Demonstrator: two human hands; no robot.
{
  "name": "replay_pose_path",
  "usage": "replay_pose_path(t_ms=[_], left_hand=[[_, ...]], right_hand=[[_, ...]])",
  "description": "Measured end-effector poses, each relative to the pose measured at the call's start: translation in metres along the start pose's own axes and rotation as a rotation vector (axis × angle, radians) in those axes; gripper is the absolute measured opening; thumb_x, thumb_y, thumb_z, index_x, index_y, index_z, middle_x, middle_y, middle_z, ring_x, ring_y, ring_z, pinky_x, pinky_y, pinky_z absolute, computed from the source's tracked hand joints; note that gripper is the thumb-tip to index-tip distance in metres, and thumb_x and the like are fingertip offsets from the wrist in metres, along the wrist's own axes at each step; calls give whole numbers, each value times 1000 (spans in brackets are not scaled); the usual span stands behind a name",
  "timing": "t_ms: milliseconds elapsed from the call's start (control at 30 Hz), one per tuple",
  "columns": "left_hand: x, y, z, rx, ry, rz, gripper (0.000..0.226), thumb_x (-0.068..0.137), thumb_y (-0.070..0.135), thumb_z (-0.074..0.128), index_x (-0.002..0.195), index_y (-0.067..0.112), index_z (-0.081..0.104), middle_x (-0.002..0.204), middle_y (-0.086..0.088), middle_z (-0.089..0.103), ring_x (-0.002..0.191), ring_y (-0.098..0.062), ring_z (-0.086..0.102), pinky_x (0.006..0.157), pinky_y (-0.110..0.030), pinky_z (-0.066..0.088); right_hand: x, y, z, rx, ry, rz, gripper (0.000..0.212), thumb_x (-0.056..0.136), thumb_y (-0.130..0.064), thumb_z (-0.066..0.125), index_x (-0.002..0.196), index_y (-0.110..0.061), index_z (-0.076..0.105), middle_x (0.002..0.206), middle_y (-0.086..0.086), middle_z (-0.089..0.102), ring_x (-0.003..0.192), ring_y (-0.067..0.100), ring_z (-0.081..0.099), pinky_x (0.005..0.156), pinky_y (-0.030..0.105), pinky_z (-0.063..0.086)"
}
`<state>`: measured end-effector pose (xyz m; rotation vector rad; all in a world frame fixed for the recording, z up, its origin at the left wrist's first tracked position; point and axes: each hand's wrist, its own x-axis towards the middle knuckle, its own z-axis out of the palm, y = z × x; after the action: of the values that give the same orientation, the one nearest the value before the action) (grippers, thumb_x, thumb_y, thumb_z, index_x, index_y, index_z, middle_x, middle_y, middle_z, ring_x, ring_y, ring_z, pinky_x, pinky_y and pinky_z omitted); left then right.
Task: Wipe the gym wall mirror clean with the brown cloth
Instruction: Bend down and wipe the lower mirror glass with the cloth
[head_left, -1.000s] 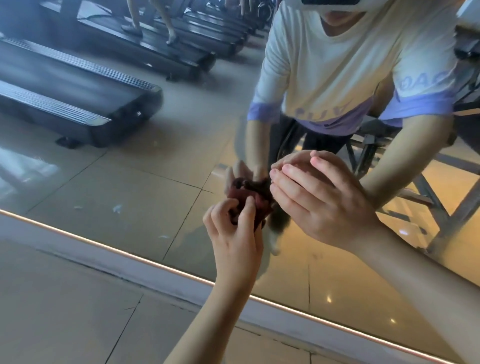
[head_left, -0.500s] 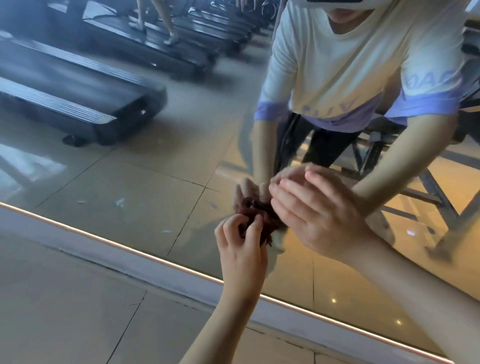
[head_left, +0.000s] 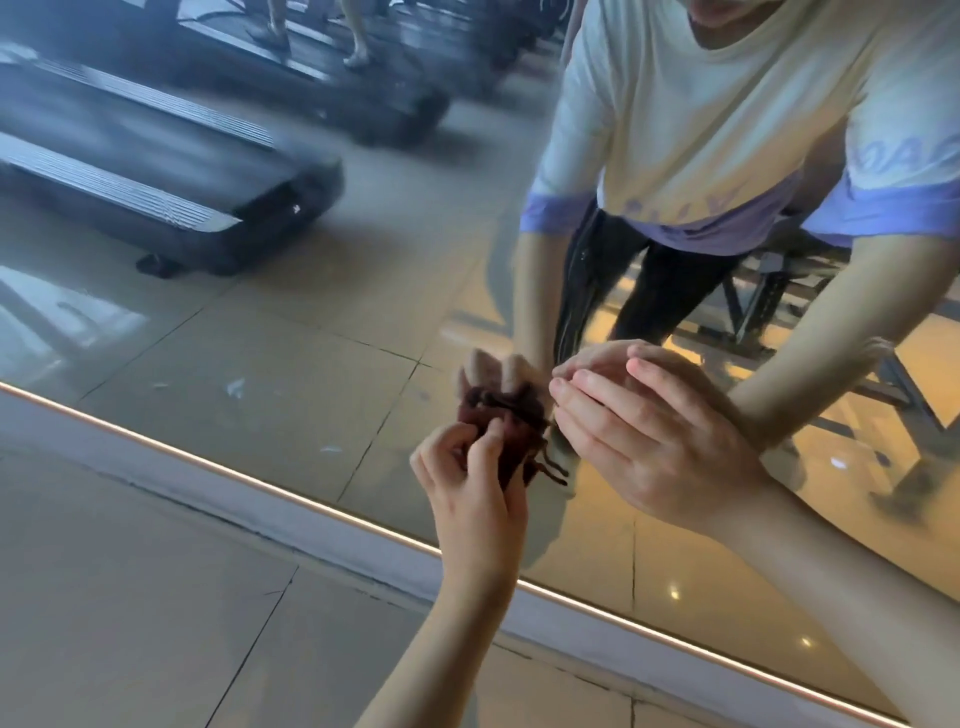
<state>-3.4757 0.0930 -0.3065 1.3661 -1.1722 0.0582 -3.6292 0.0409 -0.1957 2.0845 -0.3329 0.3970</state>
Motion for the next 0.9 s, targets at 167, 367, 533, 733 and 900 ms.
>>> replay_pose_path(t_ms=[167, 367, 533, 733, 900], left_hand=[[19, -10, -5, -83, 181, -375, 13, 91, 6, 51, 103, 1, 51, 116, -8, 35, 109, -33, 45, 98, -16, 37], [30, -3, -11, -88, 143, -165, 15, 93, 12, 50, 107, 8, 51, 118, -12, 38, 111, -22, 40, 99, -13, 36], [53, -13, -18, -185, 345, -551, 8, 89, 11, 50, 95, 16, 47, 114, -6, 36, 108, -27, 48, 100, -36, 44], [23, -2, -17, -120, 97, -220, 10, 88, 11, 55, 98, 13, 53, 115, 11, 31, 107, -27, 43, 99, -20, 36], [24, -4, -11, -167, 192, -530, 14, 94, 1, 56, 96, 14, 50, 115, -3, 37, 108, -29, 48, 94, -12, 37]], right_hand=[[1, -1, 2, -7, 29, 12, 33, 97, -12, 53, 129, -6, 58, 137, 10, 59, 129, 24, 47, 116, 44, 26], [1, -2, 4, 20, 49, 19, 30, 96, -14, 58, 125, -7, 61, 135, 10, 60, 128, 24, 48, 114, 44, 28], [2, -3, 4, 11, 68, 32, 30, 96, -15, 56, 124, -7, 61, 134, 8, 61, 126, 22, 50, 114, 43, 30], [1, -5, 5, -8, 62, 34, 29, 96, -13, 54, 123, -7, 62, 134, 10, 61, 128, 25, 47, 115, 45, 25], [1, -6, 6, -6, 63, 46, 34, 91, -17, 65, 123, -8, 61, 135, 10, 61, 127, 25, 48, 116, 44, 24]])
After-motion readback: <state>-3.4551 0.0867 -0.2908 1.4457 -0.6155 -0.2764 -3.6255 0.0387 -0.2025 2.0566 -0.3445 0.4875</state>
